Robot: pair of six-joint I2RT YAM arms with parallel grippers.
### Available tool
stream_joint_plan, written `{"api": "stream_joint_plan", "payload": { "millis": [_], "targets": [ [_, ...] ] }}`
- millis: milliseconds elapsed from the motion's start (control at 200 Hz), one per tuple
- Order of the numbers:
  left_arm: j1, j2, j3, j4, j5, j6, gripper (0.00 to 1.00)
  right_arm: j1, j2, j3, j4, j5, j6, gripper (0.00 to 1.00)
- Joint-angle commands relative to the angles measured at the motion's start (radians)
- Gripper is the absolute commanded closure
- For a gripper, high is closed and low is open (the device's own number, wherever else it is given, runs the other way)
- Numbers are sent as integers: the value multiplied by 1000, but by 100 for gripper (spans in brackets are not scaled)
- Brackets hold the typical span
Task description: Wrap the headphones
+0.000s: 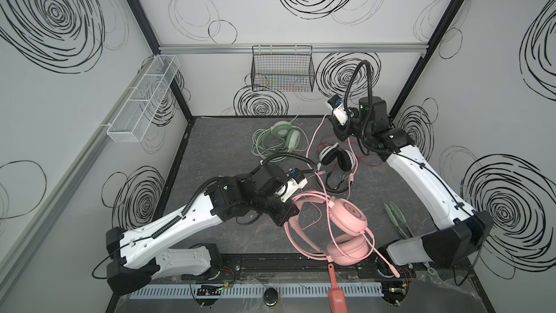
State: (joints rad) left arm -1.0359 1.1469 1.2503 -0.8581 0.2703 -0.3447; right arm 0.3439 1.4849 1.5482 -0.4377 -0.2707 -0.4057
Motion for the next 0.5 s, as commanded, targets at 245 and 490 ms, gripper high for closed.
{"api": "stream_joint_plan", "payload": {
  "millis": [245,490],
  "targets": [
    [-50,-16,66,67,-15,-24,100,8,160,43,86,-52,71,100],
    [-73,-15,75,50,-15,-21,100,2,240,78,123,1,105,100]
  ]
}}
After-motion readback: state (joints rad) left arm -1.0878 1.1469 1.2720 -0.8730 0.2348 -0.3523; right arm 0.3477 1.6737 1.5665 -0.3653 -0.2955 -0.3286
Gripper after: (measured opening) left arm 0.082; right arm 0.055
